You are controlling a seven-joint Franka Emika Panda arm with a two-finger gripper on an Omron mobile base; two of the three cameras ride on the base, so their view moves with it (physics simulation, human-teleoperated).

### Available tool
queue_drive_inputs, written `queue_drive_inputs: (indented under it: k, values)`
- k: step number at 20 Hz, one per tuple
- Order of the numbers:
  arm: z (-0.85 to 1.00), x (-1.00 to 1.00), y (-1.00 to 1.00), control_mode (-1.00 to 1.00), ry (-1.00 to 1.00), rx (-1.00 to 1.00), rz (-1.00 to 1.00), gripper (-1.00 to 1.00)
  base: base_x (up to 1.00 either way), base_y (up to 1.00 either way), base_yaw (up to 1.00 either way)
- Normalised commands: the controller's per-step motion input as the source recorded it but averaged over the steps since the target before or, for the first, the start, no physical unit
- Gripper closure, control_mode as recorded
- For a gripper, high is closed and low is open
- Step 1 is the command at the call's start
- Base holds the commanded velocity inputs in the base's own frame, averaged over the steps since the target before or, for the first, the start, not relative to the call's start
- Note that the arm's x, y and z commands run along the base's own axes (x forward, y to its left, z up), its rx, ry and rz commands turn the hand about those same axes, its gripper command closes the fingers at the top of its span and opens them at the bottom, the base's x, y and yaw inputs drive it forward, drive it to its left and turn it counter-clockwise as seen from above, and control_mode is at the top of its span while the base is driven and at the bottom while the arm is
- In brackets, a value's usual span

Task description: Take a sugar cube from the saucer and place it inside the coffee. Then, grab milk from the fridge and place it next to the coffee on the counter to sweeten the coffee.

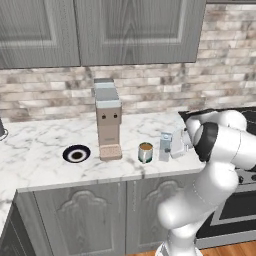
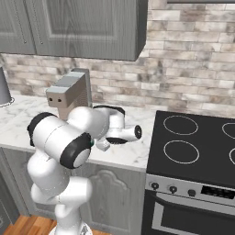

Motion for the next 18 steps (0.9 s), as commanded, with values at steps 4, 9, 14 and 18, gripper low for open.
queue_drive_inputs:
  k: [4,9,14,18]
  values:
    - [-0.33,0.02,0.0,-1.0,0.0,-0.01,0.0,1.0,0.0,0.0,0.0]
    - [-0.2,0.0,0.0,-1.0,0.0,0.0,0.0,-1.0,0.0,0.0,0.0]
    - [-0.02,0.01,0.0,-1.0,0.0,0.0,0.0,-1.0,0.0,0.0,0.0]
    - [0.0,0.0,-0.01,-1.0,0.0,0.0,0.0,-1.0,0.0,0.0,0.0]
